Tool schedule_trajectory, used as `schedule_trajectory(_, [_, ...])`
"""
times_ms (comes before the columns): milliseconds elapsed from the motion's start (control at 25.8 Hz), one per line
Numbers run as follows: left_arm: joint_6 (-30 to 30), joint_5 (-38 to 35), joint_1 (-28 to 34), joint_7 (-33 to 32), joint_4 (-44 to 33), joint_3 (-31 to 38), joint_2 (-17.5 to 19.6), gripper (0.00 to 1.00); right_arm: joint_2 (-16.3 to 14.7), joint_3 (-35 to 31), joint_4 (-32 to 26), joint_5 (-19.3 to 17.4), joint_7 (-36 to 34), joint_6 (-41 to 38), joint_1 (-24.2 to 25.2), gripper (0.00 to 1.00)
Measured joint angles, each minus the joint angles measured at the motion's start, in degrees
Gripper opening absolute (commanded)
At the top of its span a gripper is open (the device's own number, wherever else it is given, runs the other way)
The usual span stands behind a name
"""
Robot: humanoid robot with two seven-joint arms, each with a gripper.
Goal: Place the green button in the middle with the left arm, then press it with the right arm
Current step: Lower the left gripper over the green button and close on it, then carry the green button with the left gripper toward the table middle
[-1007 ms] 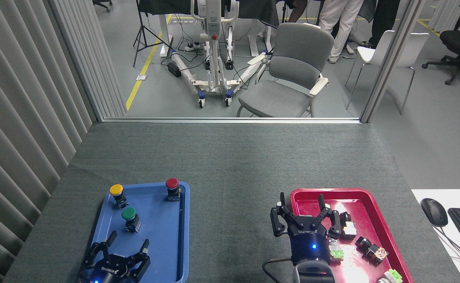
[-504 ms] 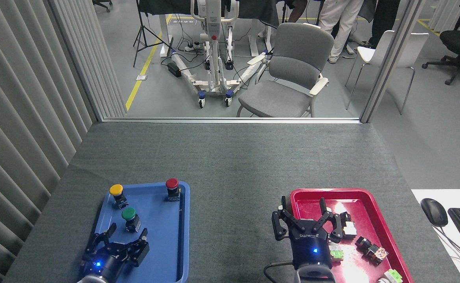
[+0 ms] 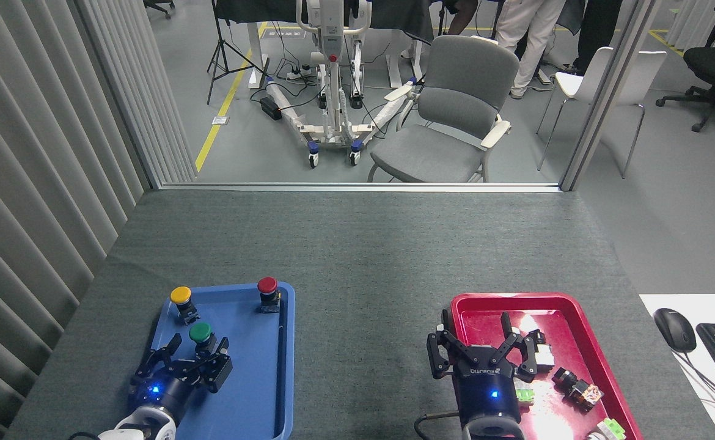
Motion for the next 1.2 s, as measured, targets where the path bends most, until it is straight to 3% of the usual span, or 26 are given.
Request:
schedule_trajectory(155, [0.6, 0.1, -0.8, 0.0, 1.0, 0.1, -0.6, 0.97, -0.2, -0.3, 0.3, -0.1, -0.5, 0.0, 0.0, 0.96])
schedule_trajectory(232, [0.7, 0.1, -0.9, 0.0, 1.7, 0.1, -0.8, 0.90, -0.5, -0.4, 0.5, -0.2, -1.2, 0.0, 0.0, 0.96])
schedule_trajectory(310, [0.8, -0.2, -1.0, 0.1, 2.2, 0.1, -0.9, 0.80, -0.8, -0.5, 0.6, -0.3, -2.0, -0.1, 0.1, 0.96])
schedule_trajectory(426, [0.9, -1.3, -1.0, 0.5, 2.5, -0.1, -1.0, 0.56, -1.1, -0.6, 0.7, -0.4, -2.3, -0.1, 0.2, 0.96])
schedule_trajectory(542, [1.1, -4.0, -1.0, 0.8, 2.7, -0.1, -1.1, 0.47, -1.2, -0.6, 0.7, -0.8, -2.4, -0.2, 0.2, 0.96])
schedule_trajectory(697, [1.2, -5.7, -1.0, 0.9, 2.7, -0.1, -1.0, 0.18, -1.3, -0.7, 0.7, -1.3, -2.4, -0.4, 0.2, 0.96])
schedule_trajectory(814, [1.2, -6.4, -1.0, 0.9, 2.8, -0.1, -0.9, 0.05, -1.4, -0.7, 0.7, -1.4, -2.6, -0.4, 0.3, 0.96])
schedule_trajectory(930, [1.2, -6.5, -1.0, 0.9, 2.8, -0.1, -0.9, 0.00, -1.5, -0.7, 0.9, -1.5, -2.7, -0.4, 0.3, 0.96])
schedule_trajectory(1201, [-0.3, -6.1, -0.4, 2.8, 1.3, -0.1, -0.4, 0.00, -2.0, -0.5, 1.8, -1.8, -2.3, -0.5, 0.1, 0.95])
